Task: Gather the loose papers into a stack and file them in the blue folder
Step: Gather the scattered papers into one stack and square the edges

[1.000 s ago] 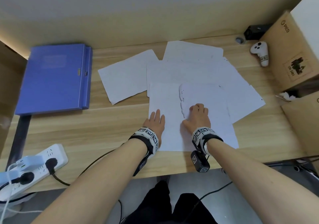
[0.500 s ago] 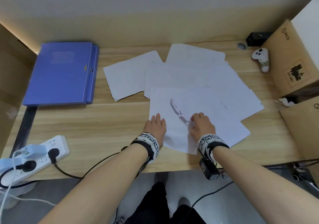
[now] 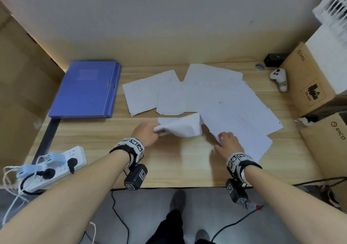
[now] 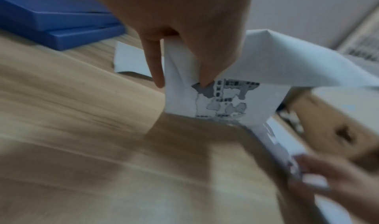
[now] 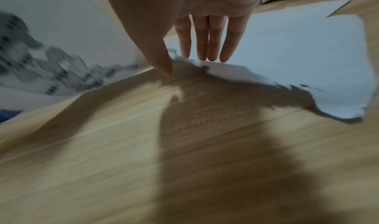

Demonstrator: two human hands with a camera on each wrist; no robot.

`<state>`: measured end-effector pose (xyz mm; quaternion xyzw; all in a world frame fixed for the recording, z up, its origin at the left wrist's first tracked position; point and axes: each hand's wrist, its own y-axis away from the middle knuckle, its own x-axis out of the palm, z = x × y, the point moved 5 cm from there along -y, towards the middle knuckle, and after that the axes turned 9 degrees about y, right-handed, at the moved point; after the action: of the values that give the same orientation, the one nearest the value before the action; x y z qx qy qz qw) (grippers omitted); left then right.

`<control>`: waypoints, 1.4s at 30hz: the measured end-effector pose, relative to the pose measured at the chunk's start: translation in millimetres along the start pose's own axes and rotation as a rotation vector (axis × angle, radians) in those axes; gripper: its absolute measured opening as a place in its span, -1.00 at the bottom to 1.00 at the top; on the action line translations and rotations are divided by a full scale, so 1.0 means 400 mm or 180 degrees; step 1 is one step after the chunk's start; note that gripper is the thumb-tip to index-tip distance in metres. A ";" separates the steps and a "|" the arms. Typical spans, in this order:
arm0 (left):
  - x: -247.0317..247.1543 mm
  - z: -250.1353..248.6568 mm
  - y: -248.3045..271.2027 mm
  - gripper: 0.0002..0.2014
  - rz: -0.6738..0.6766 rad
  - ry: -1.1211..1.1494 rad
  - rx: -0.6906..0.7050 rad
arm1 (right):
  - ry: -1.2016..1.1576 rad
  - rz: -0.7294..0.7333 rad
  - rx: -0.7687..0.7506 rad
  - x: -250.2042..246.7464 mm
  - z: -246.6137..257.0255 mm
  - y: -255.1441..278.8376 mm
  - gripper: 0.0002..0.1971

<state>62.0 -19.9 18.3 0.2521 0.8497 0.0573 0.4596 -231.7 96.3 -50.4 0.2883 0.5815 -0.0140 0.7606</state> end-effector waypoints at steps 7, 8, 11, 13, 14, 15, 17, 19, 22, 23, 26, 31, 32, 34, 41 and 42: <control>-0.071 0.021 -0.022 -0.60 -0.0196 0.2312 -0.0588 | 0.0557 -0.0129 0.0130 0.015 -0.003 0.008 -0.39; -0.069 0.015 -0.021 -0.61 -0.0074 0.2431 -0.0617 | 0.0614 -0.0155 0.0156 0.015 -0.002 0.004 -0.41; -0.054 0.023 -0.021 -0.66 0.0226 0.2740 -0.0814 | 0.0635 -0.0246 0.0183 0.014 0.006 -0.010 -0.55; -0.035 0.059 -0.033 -0.46 0.0242 0.2748 -0.0998 | 0.0584 -0.0263 0.0155 0.017 0.007 -0.016 -0.62; -0.026 0.076 -0.039 -0.39 0.0213 0.2644 -0.1099 | 0.0630 -0.0244 0.0119 0.018 0.007 -0.019 -0.64; -0.019 0.094 -0.044 -0.40 0.0152 0.2491 -0.1205 | 0.0729 -0.0206 0.0075 0.021 0.006 -0.021 -0.64; -0.008 0.134 -0.058 -0.44 0.0032 0.2195 -0.1420 | 0.0960 -0.0109 -0.0013 0.026 0.010 -0.024 -0.61; 0.009 0.160 -0.074 -0.30 0.0093 0.2000 -0.1550 | 0.1072 -0.0045 -0.0039 0.030 0.017 -0.023 -0.62; 0.053 0.227 -0.124 -0.04 0.0229 0.1340 -0.1683 | 0.1172 -0.0086 -0.0101 0.026 0.024 -0.023 -0.64; 0.048 0.210 -0.119 0.04 0.0248 0.1196 -0.1720 | 0.1206 -0.0078 -0.0112 0.023 0.025 -0.025 -0.62; 0.034 0.175 -0.124 0.20 -0.0072 0.0967 -0.1846 | 0.1257 -0.0065 -0.0113 0.010 0.029 -0.034 -0.54; 0.004 0.118 -0.169 0.33 -0.0301 -0.0569 -0.1197 | 0.1465 -0.0082 -0.0365 0.021 0.037 -0.038 -0.66; 0.005 0.095 -0.172 0.28 -0.0279 -0.1007 -0.0862 | 0.1478 -0.0095 -0.0433 0.025 0.039 -0.037 -0.69; 0.022 0.056 -0.174 0.13 -0.0321 -0.1686 -0.0116 | 0.1484 -0.0130 -0.0533 0.027 0.045 -0.035 -0.71; 0.186 0.105 -0.107 -0.08 0.1308 -0.1831 -0.0171 | 0.1013 -0.0530 -0.0864 -0.073 0.056 -0.017 -0.84; 0.190 0.104 -0.097 -0.09 0.1336 -0.1871 -0.0255 | 0.0946 -0.0596 -0.0958 -0.107 0.061 -0.013 -0.86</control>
<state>46.9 -22.7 -75.6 0.4086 0.6081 0.1088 0.6719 -226.2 67.3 -10.6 0.1152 0.7069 0.0450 0.6964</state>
